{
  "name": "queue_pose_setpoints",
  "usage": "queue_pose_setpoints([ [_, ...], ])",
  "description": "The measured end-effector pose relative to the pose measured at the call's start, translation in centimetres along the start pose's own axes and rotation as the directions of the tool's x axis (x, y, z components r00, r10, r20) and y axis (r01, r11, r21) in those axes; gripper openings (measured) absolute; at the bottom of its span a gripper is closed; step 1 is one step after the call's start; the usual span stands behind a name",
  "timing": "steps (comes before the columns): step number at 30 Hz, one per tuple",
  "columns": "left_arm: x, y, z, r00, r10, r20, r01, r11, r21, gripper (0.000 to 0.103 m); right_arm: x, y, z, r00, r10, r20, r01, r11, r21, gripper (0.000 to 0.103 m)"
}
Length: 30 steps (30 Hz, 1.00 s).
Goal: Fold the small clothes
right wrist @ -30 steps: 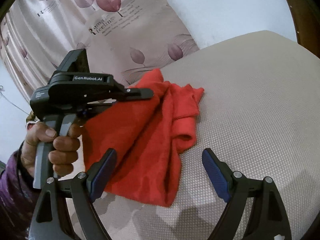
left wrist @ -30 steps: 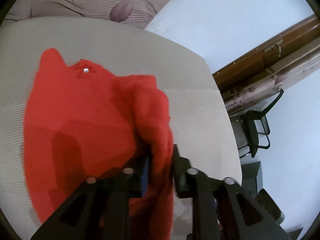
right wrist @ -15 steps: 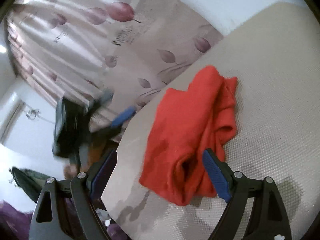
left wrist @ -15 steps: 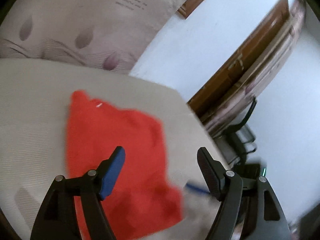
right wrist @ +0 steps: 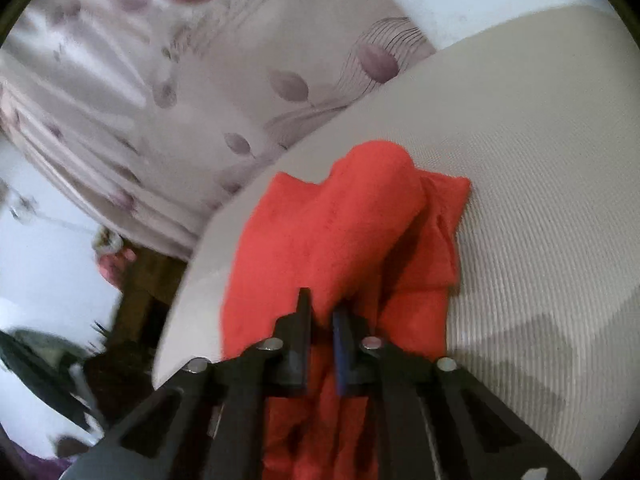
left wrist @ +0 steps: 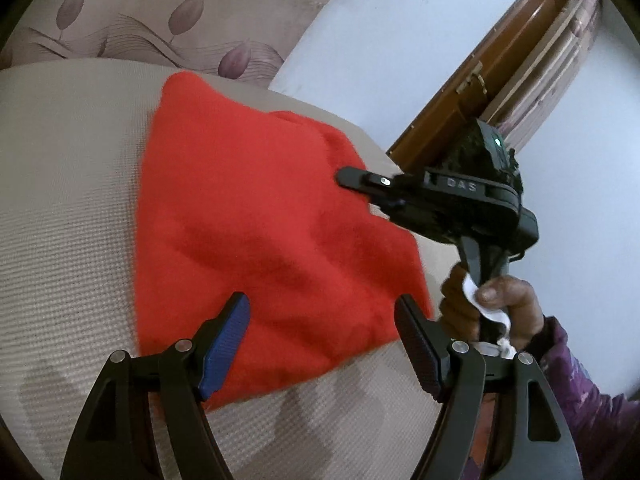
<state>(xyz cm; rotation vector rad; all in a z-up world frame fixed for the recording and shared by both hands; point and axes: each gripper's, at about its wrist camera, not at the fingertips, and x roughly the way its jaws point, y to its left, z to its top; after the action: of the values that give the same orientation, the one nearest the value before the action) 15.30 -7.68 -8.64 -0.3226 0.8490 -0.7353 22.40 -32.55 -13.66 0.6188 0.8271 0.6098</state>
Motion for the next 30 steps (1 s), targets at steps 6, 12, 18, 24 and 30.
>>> queue_pose_setpoints([
  [6,0.5,-0.7,0.9,1.0,-0.014,0.018,0.014,1.0,-0.014,0.076,-1.4,2.4,3.8,0.998,-0.001,0.066,0.01,0.991,-0.137,0.007],
  [12,1.1,-1.0,-0.4,1.0,0.016,-0.017,-0.016,1.0,0.026,0.077,-0.1,-2.4,0.9,0.999,-0.037,-0.013,0.037,0.999,-0.01,0.006],
  [18,-0.8,-0.8,-0.5,0.999,0.016,-0.031,-0.016,1.0,0.003,0.077,-2.4,-4.1,0.0,0.994,0.076,0.083,-0.085,0.991,0.106,0.021],
  [24,-2.2,0.2,-0.6,0.999,0.036,-0.007,-0.036,0.999,0.011,0.077,-4.3,1.4,-5.1,0.998,0.063,0.023,-0.061,0.994,-0.091,0.042],
  [30,-3.1,1.3,0.1,0.998,0.066,0.012,-0.066,0.998,-0.004,0.077,-2.1,2.4,-8.5,0.996,-0.054,-0.068,0.043,0.985,-0.166,0.008],
])
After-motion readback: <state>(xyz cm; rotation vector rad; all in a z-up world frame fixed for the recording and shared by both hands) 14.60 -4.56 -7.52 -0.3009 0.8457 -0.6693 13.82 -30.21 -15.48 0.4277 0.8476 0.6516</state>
